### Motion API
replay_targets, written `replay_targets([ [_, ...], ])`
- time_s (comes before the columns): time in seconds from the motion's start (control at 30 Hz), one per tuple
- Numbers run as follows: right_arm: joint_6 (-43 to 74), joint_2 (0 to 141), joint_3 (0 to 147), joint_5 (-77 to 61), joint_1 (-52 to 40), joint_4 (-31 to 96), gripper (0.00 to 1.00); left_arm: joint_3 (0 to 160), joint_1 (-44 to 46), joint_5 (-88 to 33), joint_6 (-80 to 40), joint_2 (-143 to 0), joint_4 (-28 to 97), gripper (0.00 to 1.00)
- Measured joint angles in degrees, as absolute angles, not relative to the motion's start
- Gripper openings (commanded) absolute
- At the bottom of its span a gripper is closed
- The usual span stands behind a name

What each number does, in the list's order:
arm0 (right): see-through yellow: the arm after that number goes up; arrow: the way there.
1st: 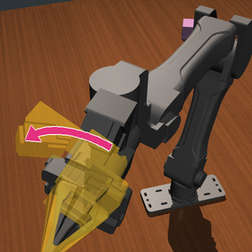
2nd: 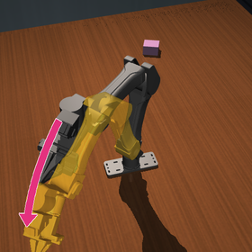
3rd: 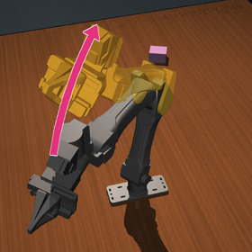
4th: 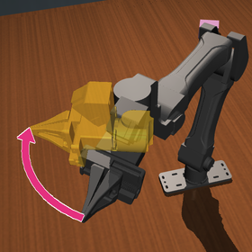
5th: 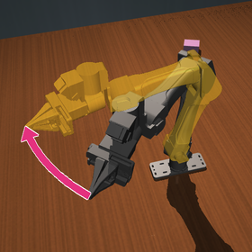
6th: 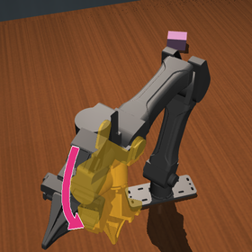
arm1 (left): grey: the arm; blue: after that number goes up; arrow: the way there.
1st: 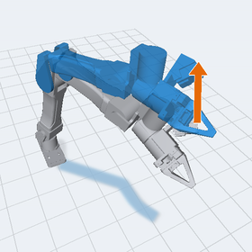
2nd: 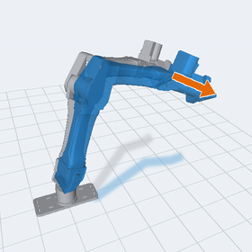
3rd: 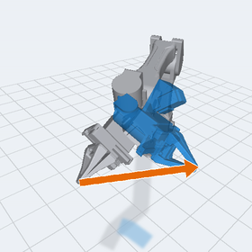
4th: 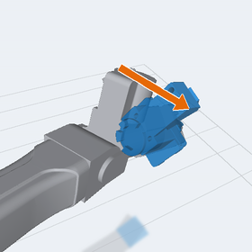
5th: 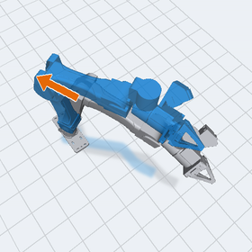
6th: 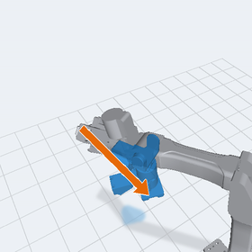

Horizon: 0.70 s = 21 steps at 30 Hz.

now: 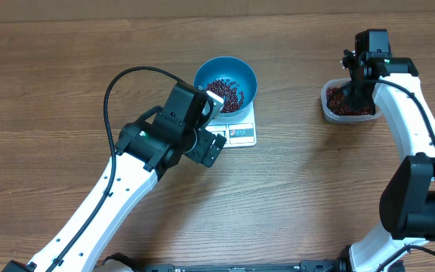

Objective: Scoop item into bowl and weigh 150g on scale

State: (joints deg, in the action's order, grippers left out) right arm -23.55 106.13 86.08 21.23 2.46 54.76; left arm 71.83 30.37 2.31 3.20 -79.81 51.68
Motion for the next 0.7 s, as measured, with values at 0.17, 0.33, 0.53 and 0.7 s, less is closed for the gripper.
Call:
replay_targets([
  [0.17, -23.6, 107.5, 86.1, 18.7, 2.5, 56.5, 0.04, 71.8, 30.4, 2.3, 3.2, -79.8, 51.7, 1.00],
  [0.33, -23.6, 109.1, 86.1, 14.0, 2.4, 57.3, 0.04, 71.8, 30.4, 2.3, 3.2, -79.8, 51.7, 1.00],
  [0.53, -23.3, 109.3, 86.1, 8.3, 3.0, 57.3, 0.04, 71.8, 30.4, 2.3, 3.2, -79.8, 51.7, 1.00],
  [0.7, -22.9, 109.3, 86.1, 4.2, 4.3, 57.2, 0.04, 71.8, 30.4, 2.3, 3.2, -79.8, 51.7, 1.00],
])
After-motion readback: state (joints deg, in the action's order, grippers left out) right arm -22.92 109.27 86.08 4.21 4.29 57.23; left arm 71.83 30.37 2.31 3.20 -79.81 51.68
